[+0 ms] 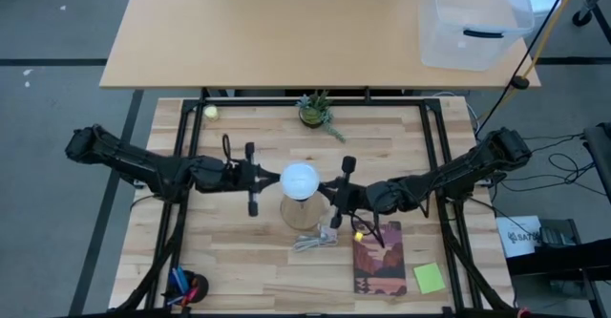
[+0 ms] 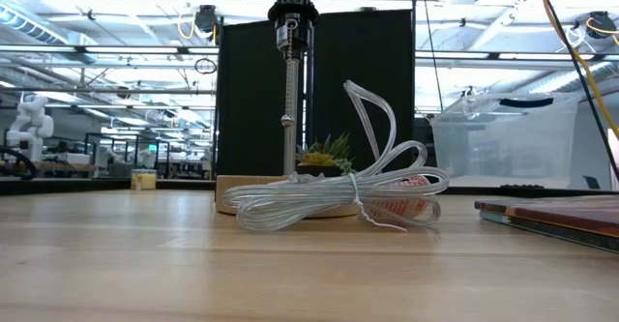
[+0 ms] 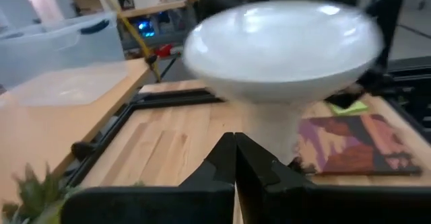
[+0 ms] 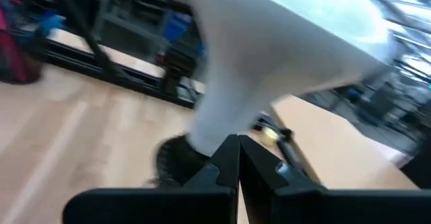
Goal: Screw lightbulb
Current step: Insert the white lightbulb into the silver lamp
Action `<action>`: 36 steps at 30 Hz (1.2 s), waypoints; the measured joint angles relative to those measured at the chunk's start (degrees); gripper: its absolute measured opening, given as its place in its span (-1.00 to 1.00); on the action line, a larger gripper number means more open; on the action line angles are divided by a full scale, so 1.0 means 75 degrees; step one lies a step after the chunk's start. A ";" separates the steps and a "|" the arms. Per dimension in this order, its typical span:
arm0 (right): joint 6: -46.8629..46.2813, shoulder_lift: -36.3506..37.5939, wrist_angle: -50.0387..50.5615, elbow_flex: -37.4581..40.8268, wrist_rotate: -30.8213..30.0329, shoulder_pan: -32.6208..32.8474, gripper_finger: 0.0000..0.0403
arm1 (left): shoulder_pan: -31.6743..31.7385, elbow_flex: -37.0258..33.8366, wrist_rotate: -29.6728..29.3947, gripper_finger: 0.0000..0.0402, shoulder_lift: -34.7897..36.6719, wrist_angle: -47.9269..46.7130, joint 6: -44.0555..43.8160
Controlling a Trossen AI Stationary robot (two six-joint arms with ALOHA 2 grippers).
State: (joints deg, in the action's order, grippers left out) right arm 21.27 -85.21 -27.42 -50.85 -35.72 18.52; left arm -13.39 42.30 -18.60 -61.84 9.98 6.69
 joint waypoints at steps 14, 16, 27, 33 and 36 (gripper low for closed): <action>0.0696 0.0000 -0.0909 0.0000 -0.0432 -0.0279 -1.00 | -0.0511 0.0000 0.0453 -1.00 -0.0224 0.0633 0.0366; 0.0805 0.0000 -0.1009 0.0000 -0.0430 -0.0276 -1.00 | -0.0527 0.0000 0.0468 -1.00 -0.0224 0.0765 0.0435; 0.1029 0.0000 -0.1080 0.0000 -0.0283 -0.0184 -1.00 | -0.0267 0.0000 0.0464 -1.00 -0.0224 0.0793 0.0490; 0.1029 0.0000 -0.1041 0.0000 -0.0269 -0.0078 -1.00 | -0.0063 0.0000 0.0464 -1.00 -0.0224 0.0664 0.0378; 0.1046 0.0000 -0.1005 0.0003 -0.0268 -0.0019 -1.00 | 0.0016 0.0000 0.0464 -1.00 -0.0224 0.0643 0.0374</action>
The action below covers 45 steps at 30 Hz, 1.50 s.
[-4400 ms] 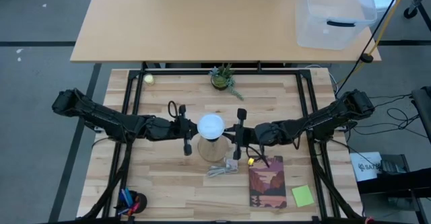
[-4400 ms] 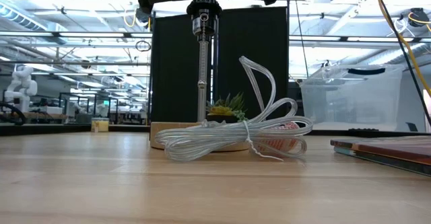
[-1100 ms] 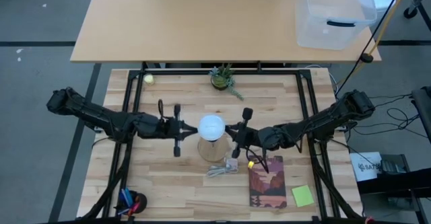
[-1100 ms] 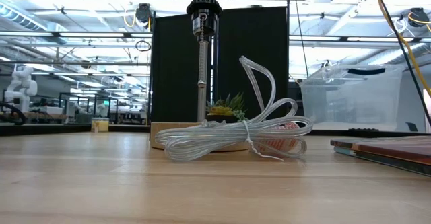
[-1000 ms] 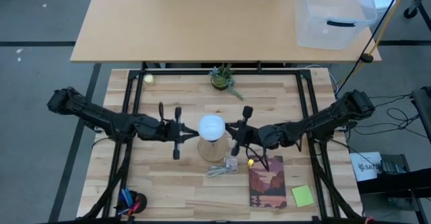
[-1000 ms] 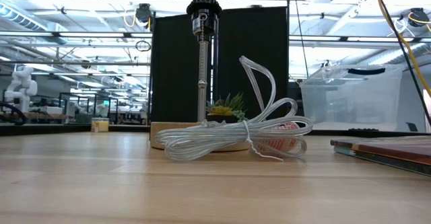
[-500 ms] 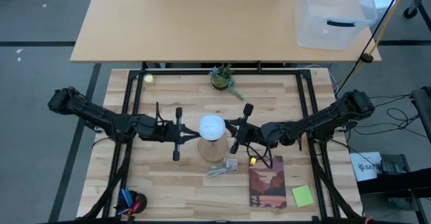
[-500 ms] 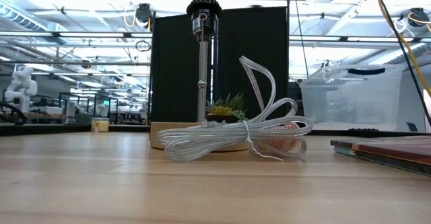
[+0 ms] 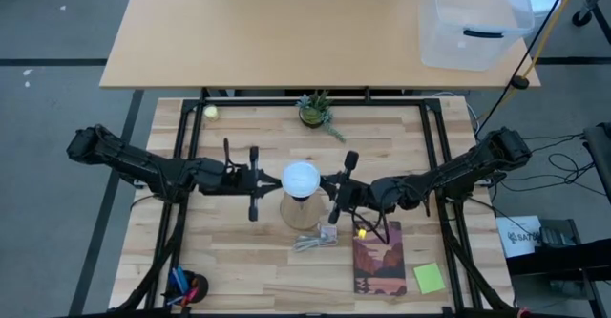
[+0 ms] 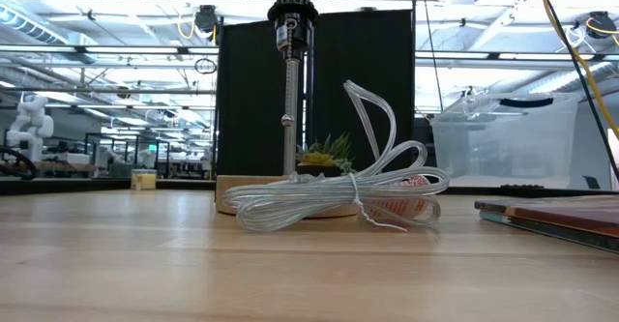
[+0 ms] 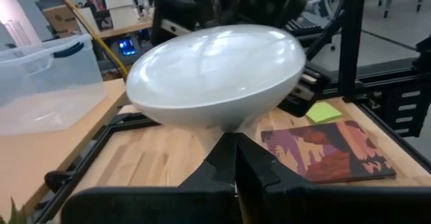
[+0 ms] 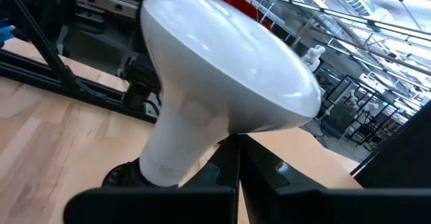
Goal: Screw lightbulb
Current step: Insert the white lightbulb into the silver lamp
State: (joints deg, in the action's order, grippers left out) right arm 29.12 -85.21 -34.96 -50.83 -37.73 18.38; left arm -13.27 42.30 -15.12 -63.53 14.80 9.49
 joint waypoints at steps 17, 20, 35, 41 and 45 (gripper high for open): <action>-0.0130 0.0000 0.0122 0.0000 0.0077 0.0380 -1.00 | 0.0482 0.0000 -0.0190 -1.00 -0.0006 -0.0299 -0.0408; -0.0130 0.0000 0.0233 0.0000 0.0072 0.0465 -1.00 | 0.0480 0.0000 -0.0256 -1.00 -0.0006 -0.0340 -0.0399; -0.0413 0.0000 0.0451 0.0000 -0.0565 0.0241 -1.00 | 0.0006 0.0000 -0.0440 -1.00 0.0481 -0.0567 0.0009; -0.0389 0.0000 0.0406 0.0000 -0.0545 -0.0067 -1.00 | -0.0344 0.0000 -0.0565 -1.00 0.0490 -0.0731 0.0006; -0.0180 0.0000 0.0141 0.0000 -0.0521 -0.0150 -1.00 | -0.0518 0.0000 -0.0561 -1.00 0.0490 -0.0714 0.0006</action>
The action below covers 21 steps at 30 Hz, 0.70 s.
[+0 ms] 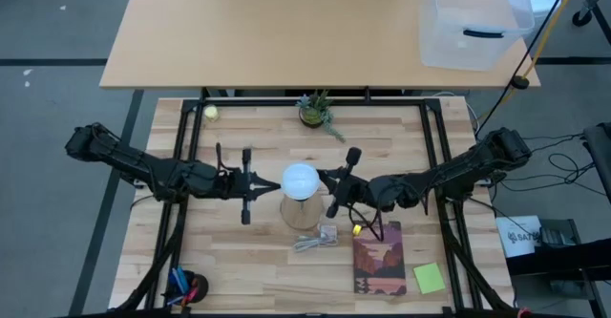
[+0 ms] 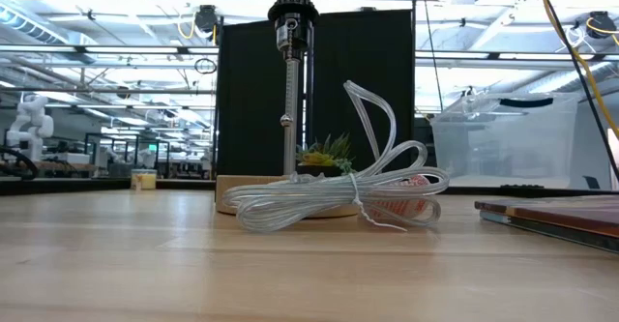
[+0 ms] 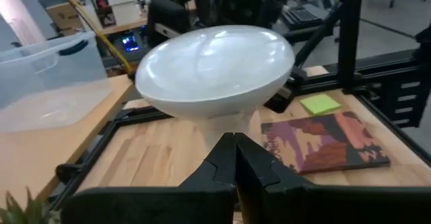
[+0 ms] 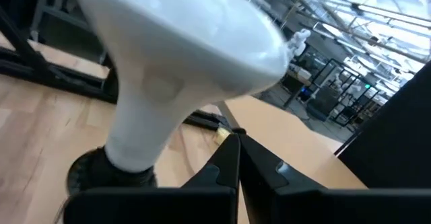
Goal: Screw lightbulb
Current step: Insert the white lightbulb into the silver lamp
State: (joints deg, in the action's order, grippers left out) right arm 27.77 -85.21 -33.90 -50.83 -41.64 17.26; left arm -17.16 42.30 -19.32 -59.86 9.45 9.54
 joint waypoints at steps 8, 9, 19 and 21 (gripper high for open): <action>0.0423 0.0006 -0.0486 -0.0003 0.0194 0.0003 -1.00 | -0.0013 0.0000 0.0597 -1.00 -0.0286 0.0545 0.0006; 0.0423 0.0006 -0.0486 -0.0003 0.0194 0.0000 -1.00 | 0.0004 0.0000 0.0631 -1.00 -0.0343 0.0601 0.0012; 0.0460 0.0006 -0.0454 -0.0003 0.0159 0.0159 -1.00 | 0.0420 0.0000 0.0711 -1.00 -0.0519 0.0732 -0.0034; 0.0461 0.0005 -0.0436 -0.0003 0.0123 0.0206 -1.00 | 0.0484 0.0000 0.0724 -1.00 -0.0519 0.0732 -0.0035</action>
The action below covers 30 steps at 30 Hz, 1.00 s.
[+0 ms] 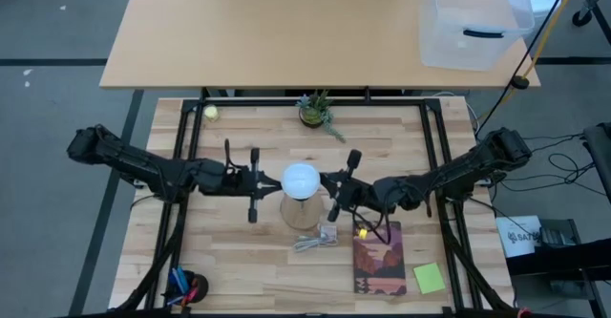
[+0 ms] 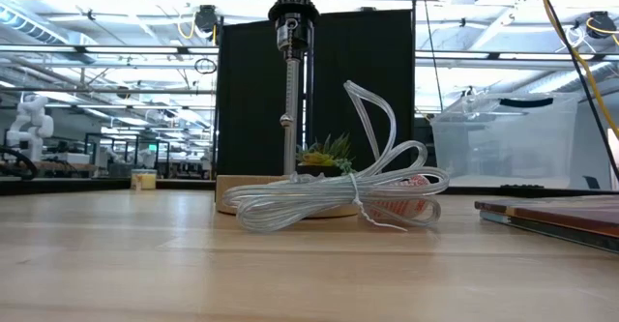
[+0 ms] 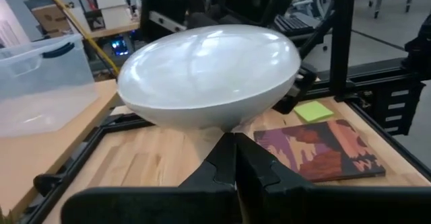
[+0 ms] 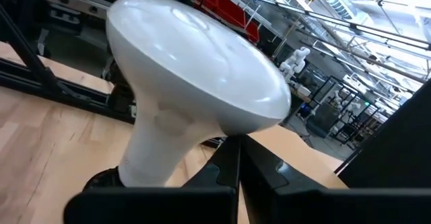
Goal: Screw lightbulb
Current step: Insert the white lightbulb into the silver lamp
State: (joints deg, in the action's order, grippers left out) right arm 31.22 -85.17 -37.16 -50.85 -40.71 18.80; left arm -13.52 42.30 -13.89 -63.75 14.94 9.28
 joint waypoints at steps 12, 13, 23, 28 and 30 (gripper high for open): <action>-0.0073 0.0001 0.0061 0.0000 0.0117 0.0258 -1.00 | 0.0525 0.0000 -0.0067 -1.00 -0.0003 0.0014 -0.0205; -0.0073 0.0001 0.0061 0.0000 0.0133 0.0280 -1.00 | 0.0587 0.0000 -0.0067 -1.00 -0.0006 0.0017 -0.0280; -0.0523 -0.0002 0.0546 0.0000 0.0070 0.0403 -1.00 | 0.0848 0.0000 -0.0065 -1.00 -0.0003 -0.0201 -0.0599; -0.0791 -0.0002 0.0843 0.0000 -0.0034 0.0400 -1.00 | 0.0673 0.0000 -0.0067 -1.00 0.0059 -0.0365 -0.0565; -0.0796 -0.0002 0.0839 0.0000 -0.0229 0.0391 -1.00 | 0.0569 0.0000 -0.0072 -1.00 0.0115 -0.0391 -0.0482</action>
State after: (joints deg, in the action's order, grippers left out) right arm 25.25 -85.19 -30.87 -50.85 -42.43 21.74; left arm -9.26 42.30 -14.43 -62.88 12.01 5.66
